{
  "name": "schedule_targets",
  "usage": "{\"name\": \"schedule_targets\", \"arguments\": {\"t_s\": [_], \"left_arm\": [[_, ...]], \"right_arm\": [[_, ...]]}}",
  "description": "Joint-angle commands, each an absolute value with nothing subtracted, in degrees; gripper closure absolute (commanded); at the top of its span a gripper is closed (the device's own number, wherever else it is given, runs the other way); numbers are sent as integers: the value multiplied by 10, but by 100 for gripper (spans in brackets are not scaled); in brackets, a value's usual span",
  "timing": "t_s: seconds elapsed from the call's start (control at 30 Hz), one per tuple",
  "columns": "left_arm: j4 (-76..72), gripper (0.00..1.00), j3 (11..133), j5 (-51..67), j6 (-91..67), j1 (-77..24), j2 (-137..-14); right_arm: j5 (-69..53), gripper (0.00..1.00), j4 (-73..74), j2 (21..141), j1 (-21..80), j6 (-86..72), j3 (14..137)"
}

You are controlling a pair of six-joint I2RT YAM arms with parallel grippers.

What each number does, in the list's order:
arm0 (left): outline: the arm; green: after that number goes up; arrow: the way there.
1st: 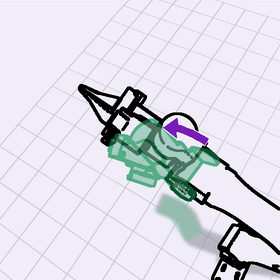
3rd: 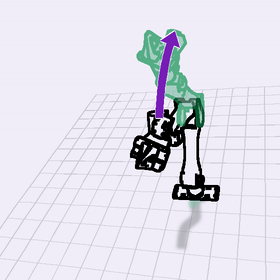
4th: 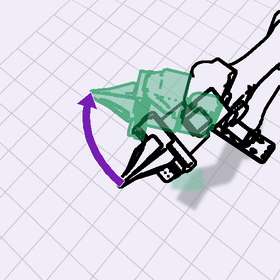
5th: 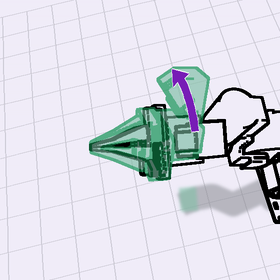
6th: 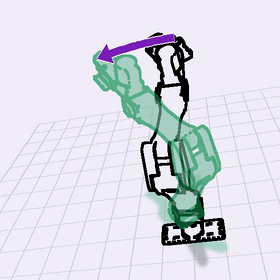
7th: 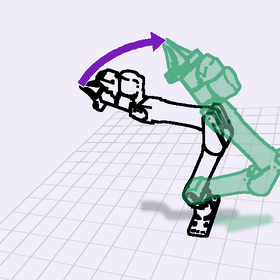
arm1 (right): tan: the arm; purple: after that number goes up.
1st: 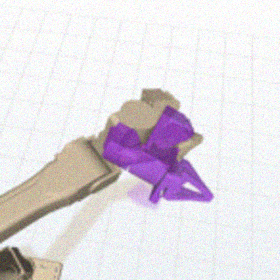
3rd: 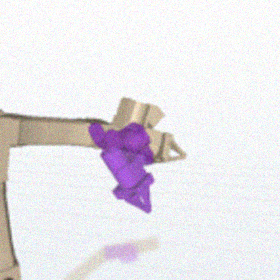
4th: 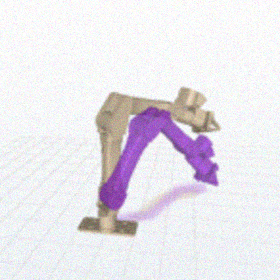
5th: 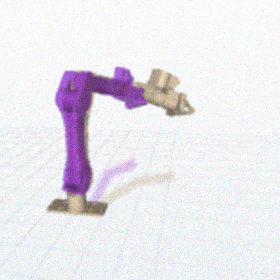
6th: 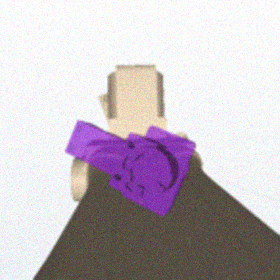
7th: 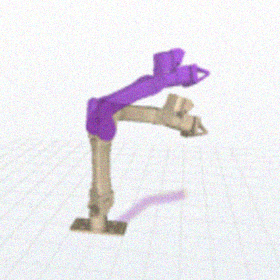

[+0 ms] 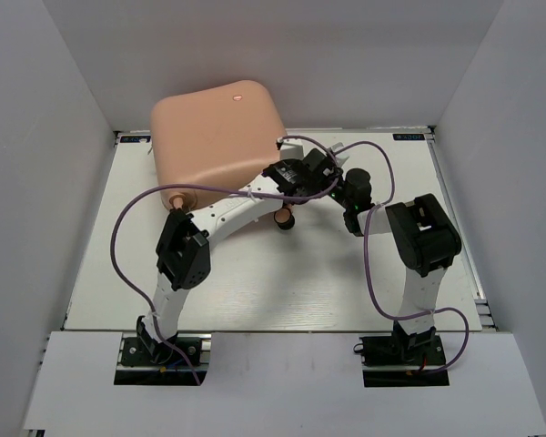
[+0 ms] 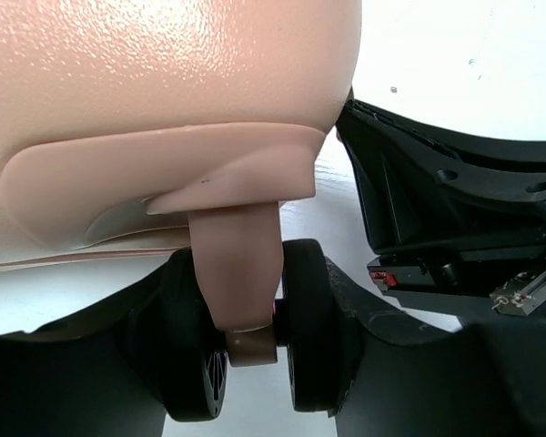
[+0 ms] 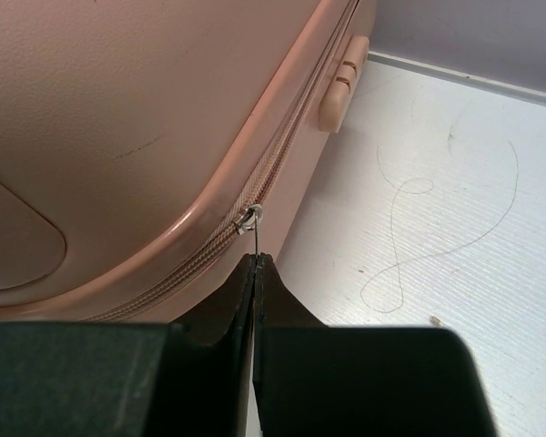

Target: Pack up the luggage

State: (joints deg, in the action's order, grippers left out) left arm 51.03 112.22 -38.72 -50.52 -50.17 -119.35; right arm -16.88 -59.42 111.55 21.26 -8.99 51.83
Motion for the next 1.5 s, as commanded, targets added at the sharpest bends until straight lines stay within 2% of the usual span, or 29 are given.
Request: {"name": "schedule_targets", "arguments": {"t_s": [0.0,0.27,0.47,0.67,1.0,1.1,1.17,1.27,1.3,1.37,1.4,1.47], "left_arm": [[558,100,1104,-409,-459,-509,-1135],[543,100,909,-375,-426,-572,-1006],[577,100,830,-355,-451,-584,-911],[628,100,766,-337,-445,-631,-822],[800,100,614,-290,-545,-663,-639],[907,100,609,-313,-637,-657,-649],[972,100,625,-340,-677,-650,-666],[1020,100,638,-362,-703,-632,-692],[1020,100,634,-358,-701,-616,-692],[998,100,621,-338,-685,-600,-685],[989,100,618,-331,-675,-582,-670],[974,100,600,-316,-677,-550,-660]], "right_arm": [[-137,100,-590,1089,208,-85,514],[-83,100,-608,1074,233,-76,468],[-57,100,-638,1063,258,-80,441],[39,100,-663,1076,276,-97,453],[228,100,-609,1132,260,-73,562],[254,100,-595,1147,245,-89,584],[233,100,-610,1156,239,-97,583],[126,100,-669,1175,214,-84,580],[-14,100,-666,1179,207,-77,593],[-137,100,-653,1200,186,-78,628],[-310,100,-653,1214,177,-87,656],[-405,100,-630,1229,172,-98,698]]}}
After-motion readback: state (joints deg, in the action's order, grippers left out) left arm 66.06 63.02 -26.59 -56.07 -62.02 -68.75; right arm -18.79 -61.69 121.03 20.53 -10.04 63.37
